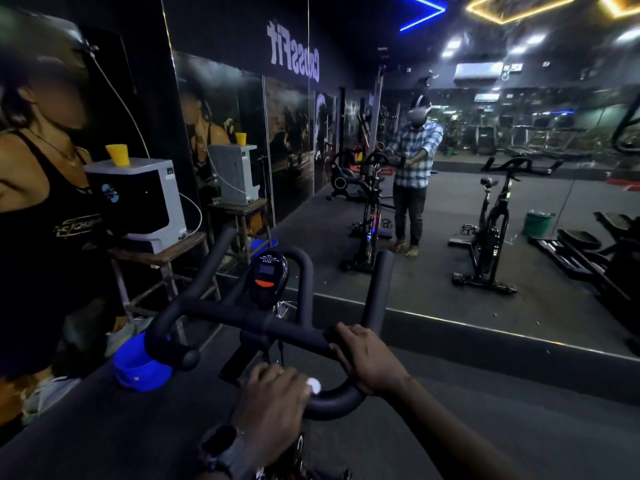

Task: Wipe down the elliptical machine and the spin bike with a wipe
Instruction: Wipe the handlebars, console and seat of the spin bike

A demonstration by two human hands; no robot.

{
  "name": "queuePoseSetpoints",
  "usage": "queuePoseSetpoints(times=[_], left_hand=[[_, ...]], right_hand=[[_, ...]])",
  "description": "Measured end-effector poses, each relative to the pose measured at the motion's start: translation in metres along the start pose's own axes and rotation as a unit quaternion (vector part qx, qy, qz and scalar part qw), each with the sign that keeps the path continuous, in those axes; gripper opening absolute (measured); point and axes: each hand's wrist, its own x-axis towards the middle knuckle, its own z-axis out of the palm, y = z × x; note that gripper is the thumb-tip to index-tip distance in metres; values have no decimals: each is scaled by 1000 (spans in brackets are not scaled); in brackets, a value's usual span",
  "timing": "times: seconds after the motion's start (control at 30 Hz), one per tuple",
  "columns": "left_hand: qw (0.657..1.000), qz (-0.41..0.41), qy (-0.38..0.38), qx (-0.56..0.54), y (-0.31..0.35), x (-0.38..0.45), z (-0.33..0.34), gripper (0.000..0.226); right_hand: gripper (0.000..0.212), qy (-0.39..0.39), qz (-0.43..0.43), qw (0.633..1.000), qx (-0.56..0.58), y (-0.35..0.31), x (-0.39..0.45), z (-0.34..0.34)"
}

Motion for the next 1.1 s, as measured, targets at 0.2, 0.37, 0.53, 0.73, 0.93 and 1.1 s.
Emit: queuePoseSetpoints(times=[0.2, 0.37, 0.53, 0.73, 0.93, 1.1], left_hand=[[984, 125, 97, -86, 27, -14, 30, 38], [976, 129, 113, -132, -30, -22, 7, 27], [979, 97, 90, -152, -31, -31, -13, 38], [973, 160, 78, -149, 26, -16, 13, 7], [979, 112, 105, -135, -23, -23, -4, 14], [979, 109, 114, -132, -9, -21, -22, 25]], right_hand=[[22, 3, -9, 1000, -2, 1, 0, 1], [23, -1, -4, 1000, 8, 2, 0, 2], [18, 1, -3, 1000, 18, 0, 0, 2], [24, -3, 1, 1000, 15, 1, -1, 1], [25, 9, -1, 1000, 3, -2, -2, -1], [25, 19, -9, 1000, 9, 1, -2, 1]])
